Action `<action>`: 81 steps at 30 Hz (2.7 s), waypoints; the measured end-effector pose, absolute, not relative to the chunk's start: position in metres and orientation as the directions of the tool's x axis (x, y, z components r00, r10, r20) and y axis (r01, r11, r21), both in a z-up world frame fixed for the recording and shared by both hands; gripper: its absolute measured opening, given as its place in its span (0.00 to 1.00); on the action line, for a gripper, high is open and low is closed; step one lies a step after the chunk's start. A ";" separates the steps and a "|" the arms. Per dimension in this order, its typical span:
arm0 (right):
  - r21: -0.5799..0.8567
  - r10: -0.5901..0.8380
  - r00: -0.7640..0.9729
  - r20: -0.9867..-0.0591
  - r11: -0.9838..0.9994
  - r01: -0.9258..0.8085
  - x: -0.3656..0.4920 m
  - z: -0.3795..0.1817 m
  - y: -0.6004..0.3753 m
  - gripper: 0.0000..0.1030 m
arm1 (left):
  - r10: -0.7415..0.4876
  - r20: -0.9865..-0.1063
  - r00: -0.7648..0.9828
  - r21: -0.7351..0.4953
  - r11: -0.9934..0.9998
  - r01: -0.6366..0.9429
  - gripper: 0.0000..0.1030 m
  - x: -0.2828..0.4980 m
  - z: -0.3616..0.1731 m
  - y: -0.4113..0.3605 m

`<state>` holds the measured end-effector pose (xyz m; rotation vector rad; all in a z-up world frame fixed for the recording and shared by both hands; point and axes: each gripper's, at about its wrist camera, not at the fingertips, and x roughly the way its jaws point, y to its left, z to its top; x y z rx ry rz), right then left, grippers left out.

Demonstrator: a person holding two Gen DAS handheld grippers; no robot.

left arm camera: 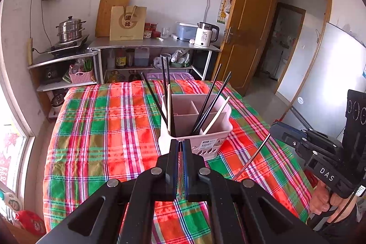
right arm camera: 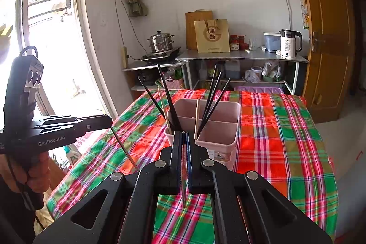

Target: Organize utensils

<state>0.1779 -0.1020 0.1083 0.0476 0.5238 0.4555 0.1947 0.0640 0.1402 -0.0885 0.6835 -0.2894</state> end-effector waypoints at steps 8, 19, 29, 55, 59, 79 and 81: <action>0.171 0.457 0.792 -0.405 0.889 -0.426 0.198 0.141 -0.101 0.03 | -0.301 -0.564 0.769 -0.183 0.954 0.239 0.03 0.221 0.180 0.064; 0.197 0.479 0.811 -0.336 0.878 -0.436 0.235 0.169 -0.095 0.03 | -0.286 -0.532 0.797 -0.171 0.958 0.230 0.03 0.264 0.212 0.062; 0.218 0.464 0.816 -0.344 0.885 -0.411 0.264 0.155 -0.095 0.03 | -0.305 -0.542 0.783 -0.199 0.952 0.234 0.03 0.296 0.192 0.058; 0.208 0.434 0.753 -0.495 0.900 -0.382 0.283 0.091 -0.087 0.03 | -0.302 -0.634 0.712 -0.191 0.953 0.234 0.03 0.305 0.109 0.049; 0.217 0.438 0.744 -0.505 0.898 -0.382 0.283 0.087 -0.089 0.04 | -0.304 -0.633 0.712 -0.190 0.953 0.237 0.03 0.302 0.106 0.049; 0.185 0.427 0.795 -0.431 0.904 -0.386 0.216 0.123 -0.119 0.14 | -0.288 -0.526 0.800 -0.173 0.957 0.231 0.07 0.232 0.151 0.059; 0.174 0.421 0.802 -0.424 0.907 -0.384 0.201 0.122 -0.122 0.16 | -0.267 -0.517 0.813 -0.159 0.963 0.216 0.14 0.216 0.151 0.059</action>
